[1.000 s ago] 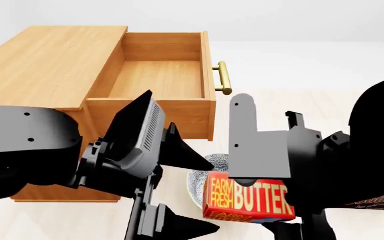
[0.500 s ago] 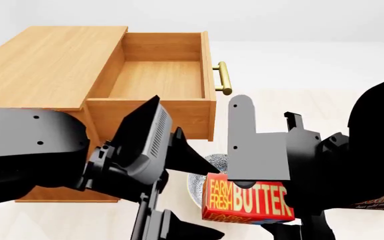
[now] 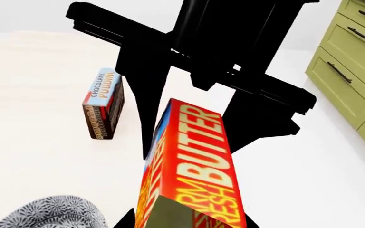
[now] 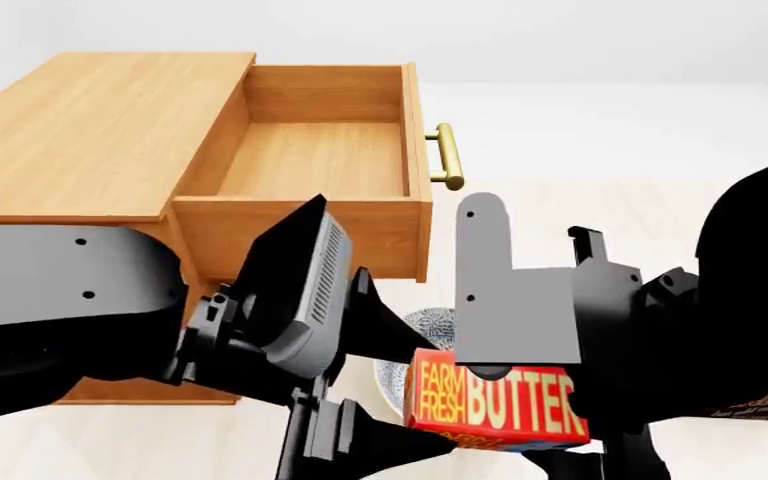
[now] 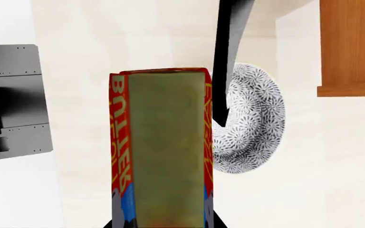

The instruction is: Put the butter at the back in the top drawer of the cabinet and close it.

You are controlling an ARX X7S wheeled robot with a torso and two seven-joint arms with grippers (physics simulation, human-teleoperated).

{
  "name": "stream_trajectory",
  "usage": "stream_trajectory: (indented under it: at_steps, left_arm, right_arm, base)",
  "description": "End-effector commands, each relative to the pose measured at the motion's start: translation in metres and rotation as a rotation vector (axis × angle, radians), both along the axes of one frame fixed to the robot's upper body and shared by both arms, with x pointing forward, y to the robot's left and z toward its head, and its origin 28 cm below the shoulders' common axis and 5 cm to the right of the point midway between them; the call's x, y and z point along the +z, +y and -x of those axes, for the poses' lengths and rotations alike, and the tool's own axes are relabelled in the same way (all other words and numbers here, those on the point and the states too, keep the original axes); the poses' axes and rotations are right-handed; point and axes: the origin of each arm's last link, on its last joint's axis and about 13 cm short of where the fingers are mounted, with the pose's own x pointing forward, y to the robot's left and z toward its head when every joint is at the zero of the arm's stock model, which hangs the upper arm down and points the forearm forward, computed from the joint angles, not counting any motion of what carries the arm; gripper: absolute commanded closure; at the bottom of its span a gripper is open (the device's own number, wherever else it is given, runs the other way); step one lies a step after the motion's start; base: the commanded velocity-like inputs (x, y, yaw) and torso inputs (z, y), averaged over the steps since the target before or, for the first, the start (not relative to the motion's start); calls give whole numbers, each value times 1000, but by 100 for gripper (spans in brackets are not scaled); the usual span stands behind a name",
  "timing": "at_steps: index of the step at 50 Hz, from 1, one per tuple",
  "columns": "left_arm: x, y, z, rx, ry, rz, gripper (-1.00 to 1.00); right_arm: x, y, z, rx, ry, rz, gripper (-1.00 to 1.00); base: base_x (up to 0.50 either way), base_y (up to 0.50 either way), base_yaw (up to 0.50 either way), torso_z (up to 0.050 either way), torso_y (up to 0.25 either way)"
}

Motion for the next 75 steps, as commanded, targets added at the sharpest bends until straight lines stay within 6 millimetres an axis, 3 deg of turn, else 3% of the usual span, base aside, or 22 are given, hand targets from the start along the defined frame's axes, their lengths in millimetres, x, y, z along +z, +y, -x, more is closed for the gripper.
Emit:
stream_trajectory:
  at_steps: [1,21,22,62,75]
  left_arm:
    - [0,-2,0,19,-14,21,100]
    - [-1,-1,1,13,-6,26,100]
    - [0,-1,1,15,-6,27,100]
    - [18,19,3,100,-50,75,100]
    - [20,31,8,141,-65,44,100]
  right_arm:
    - [5,0,-1,-1,-50,-11,100]
    - [6,1,-2,-7,-55,-24,100]
    - [6,1,-2,-9,-54,-23,-100]
    - [-2,-4,-6,-38,-9,-2,-100]
    - [-1,-17,-10,-90,-11,-36,-100]
  base:
    - [0,0,0,0,0]
    - [0,0,0,0,1]
    - [0,0,0,0,0]
    - [0,0,0,1,1]
    - [0,0,0,1,1]
